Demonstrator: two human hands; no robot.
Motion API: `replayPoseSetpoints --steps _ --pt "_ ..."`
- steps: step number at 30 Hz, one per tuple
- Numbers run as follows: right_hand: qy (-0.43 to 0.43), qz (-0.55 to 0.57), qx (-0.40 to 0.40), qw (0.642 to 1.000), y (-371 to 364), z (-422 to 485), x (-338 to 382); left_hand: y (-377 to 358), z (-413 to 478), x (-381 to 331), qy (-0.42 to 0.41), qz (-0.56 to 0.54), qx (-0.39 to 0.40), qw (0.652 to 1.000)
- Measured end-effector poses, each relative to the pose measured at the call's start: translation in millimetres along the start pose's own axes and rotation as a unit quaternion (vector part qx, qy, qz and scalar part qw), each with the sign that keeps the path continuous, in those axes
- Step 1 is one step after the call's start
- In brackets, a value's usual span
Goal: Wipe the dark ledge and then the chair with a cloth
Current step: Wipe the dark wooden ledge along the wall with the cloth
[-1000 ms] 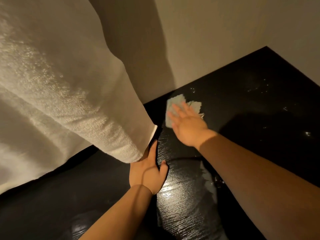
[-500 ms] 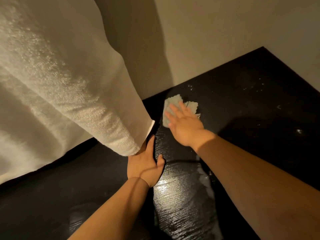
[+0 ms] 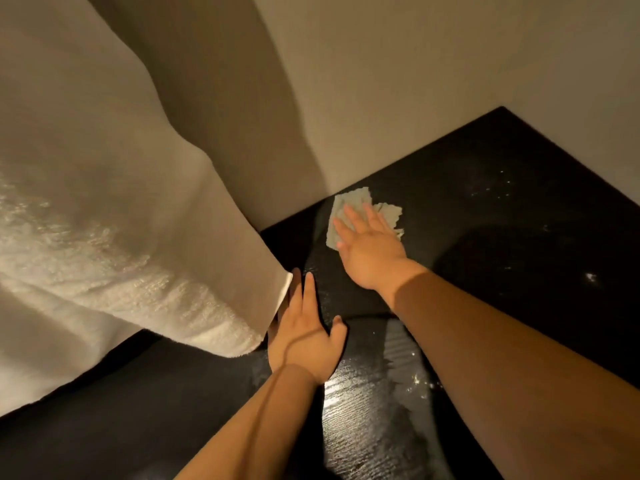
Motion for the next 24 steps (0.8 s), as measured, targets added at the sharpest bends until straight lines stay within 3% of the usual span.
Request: replayPoseSetpoints --steps 3,5,7,12,14,17,19,24 --pt "0.144 -0.026 0.028 0.989 -9.5 -14.7 27.5 -0.1 1.1 -1.7 -0.003 -0.006 -0.008 1.000" --pt "0.187 -0.034 0.050 0.981 -3.9 -8.0 24.2 -0.8 1.8 1.3 -0.002 -0.007 -0.013 1.000" --pt "0.171 -0.031 0.062 0.983 5.1 6.4 11.1 -1.5 2.4 2.0 -0.003 -0.006 -0.012 1.000" --pt "-0.010 -0.008 0.005 1.000 13.9 32.2 -13.1 1.4 1.7 -1.4 -0.015 -0.011 -0.013 1.000" --pt "0.007 -0.010 0.006 1.000 6.4 26.0 6.8 0.7 3.2 -0.8 -0.009 -0.005 -0.012 1.000" --pt "0.149 -0.019 0.021 0.988 -5.3 11.8 36.0 -1.2 3.7 -1.4 -0.005 -0.004 -0.007 1.000" --pt "0.193 -0.023 0.026 0.981 -2.1 15.8 32.9 -1.2 3.6 -0.7 -0.005 -0.007 -0.004 1.000" --pt "0.054 -0.006 0.004 0.999 9.4 42.0 3.9 -0.9 4.0 -0.9 -0.012 -0.001 -0.012 1.000"
Point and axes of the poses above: each hand's wrist, its own z-axis towards the middle knuckle, its own y-axis out of the back of the hand, x = y × z, the point moved 1 cm from there along z, towards the middle knuckle, and after that the axes turned 1 degree about -x, right-handed, at the moved point
